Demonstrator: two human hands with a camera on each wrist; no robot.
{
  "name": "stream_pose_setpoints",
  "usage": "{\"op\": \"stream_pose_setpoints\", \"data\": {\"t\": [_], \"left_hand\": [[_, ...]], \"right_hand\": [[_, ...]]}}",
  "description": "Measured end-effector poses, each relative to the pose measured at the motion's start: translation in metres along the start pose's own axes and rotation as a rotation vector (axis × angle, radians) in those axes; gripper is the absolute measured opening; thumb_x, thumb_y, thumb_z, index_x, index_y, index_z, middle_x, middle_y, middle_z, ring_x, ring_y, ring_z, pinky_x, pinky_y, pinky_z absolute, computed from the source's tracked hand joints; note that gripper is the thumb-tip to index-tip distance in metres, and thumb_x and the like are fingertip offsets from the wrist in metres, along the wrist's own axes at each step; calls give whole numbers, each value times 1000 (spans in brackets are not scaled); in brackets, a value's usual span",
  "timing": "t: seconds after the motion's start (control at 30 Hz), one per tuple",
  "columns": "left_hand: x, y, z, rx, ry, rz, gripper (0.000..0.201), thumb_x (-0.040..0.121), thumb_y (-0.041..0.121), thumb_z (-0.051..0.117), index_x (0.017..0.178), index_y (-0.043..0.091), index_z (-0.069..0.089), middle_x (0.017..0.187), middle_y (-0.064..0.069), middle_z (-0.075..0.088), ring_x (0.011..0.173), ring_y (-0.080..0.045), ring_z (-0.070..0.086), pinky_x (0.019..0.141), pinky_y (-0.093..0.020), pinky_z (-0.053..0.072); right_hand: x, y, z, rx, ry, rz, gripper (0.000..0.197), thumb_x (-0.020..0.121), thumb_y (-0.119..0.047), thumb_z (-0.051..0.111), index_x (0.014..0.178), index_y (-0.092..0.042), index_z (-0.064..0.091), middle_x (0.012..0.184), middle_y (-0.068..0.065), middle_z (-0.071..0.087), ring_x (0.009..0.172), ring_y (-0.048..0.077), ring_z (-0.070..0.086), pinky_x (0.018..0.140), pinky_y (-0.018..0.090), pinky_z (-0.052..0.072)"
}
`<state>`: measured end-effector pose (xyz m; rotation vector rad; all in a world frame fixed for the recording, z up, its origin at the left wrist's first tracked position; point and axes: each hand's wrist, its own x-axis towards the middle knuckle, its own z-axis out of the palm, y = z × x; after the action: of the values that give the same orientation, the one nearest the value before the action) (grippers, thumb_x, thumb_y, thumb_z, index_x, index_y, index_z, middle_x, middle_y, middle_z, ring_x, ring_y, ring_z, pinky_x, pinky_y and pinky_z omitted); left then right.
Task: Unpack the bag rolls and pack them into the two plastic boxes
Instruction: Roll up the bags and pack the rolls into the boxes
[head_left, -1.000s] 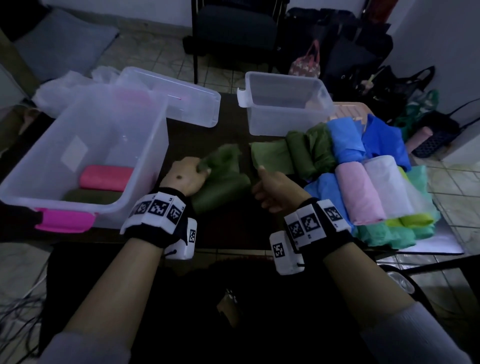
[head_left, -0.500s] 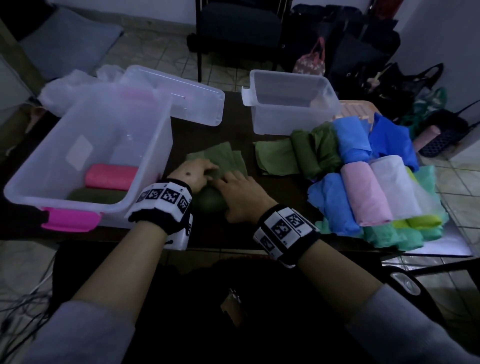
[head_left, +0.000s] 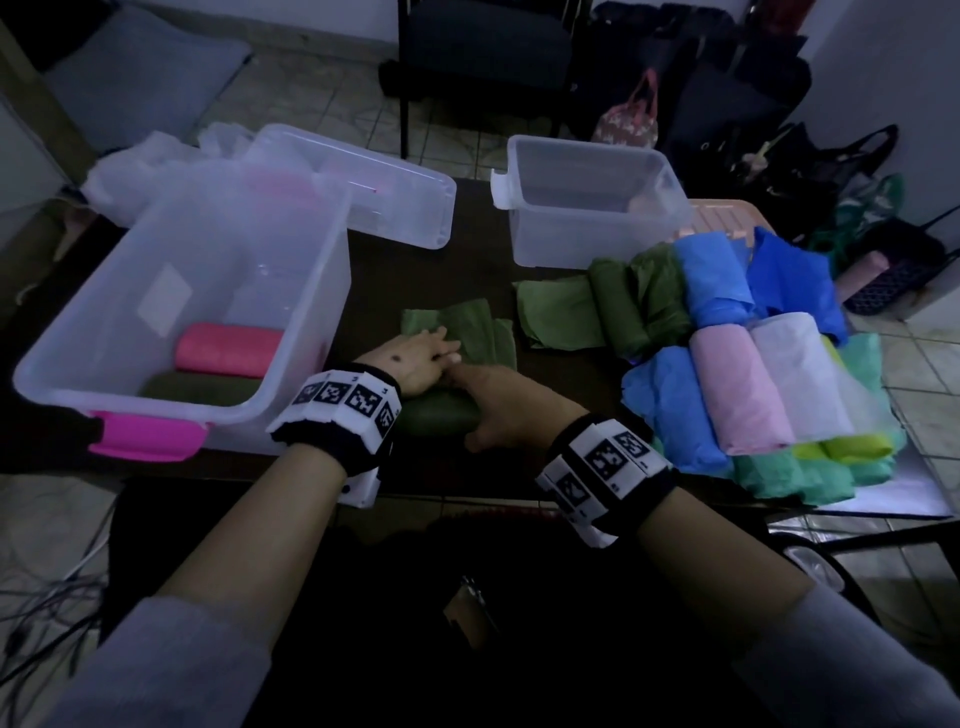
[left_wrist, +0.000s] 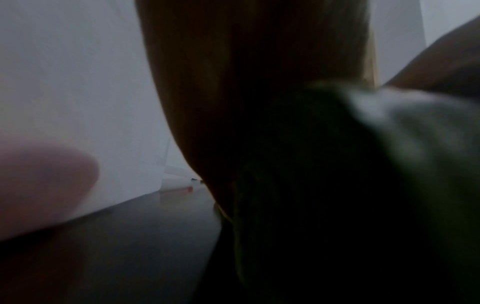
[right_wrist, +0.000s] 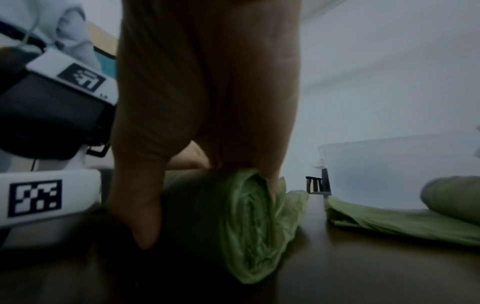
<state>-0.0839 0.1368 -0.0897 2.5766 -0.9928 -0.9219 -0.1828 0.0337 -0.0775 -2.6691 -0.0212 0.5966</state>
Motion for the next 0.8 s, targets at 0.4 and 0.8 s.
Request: {"op": "stream_pose_setpoints", "data": {"t": [0.4,0.8], "left_hand": [[-30,6,5,-56,452,53,25,89,39,57,107,24,67,118,-1,46,114,-17,44,96,-27,33],[-39,2,5,-190,218,1,30,93,33,53,120,24,61,120,-7,62,106,-21,58,89,-26,42]], "right_hand": [[6,13,-22,112,-111,115,48,77,-28,75,119,-12,59,111,6,60,102,22,56,78,26,43],[12,17,-31,84,-62,190,60,82,-32,68,133,-18,40,136,9,44,122,25,43,102,36,39]]}}
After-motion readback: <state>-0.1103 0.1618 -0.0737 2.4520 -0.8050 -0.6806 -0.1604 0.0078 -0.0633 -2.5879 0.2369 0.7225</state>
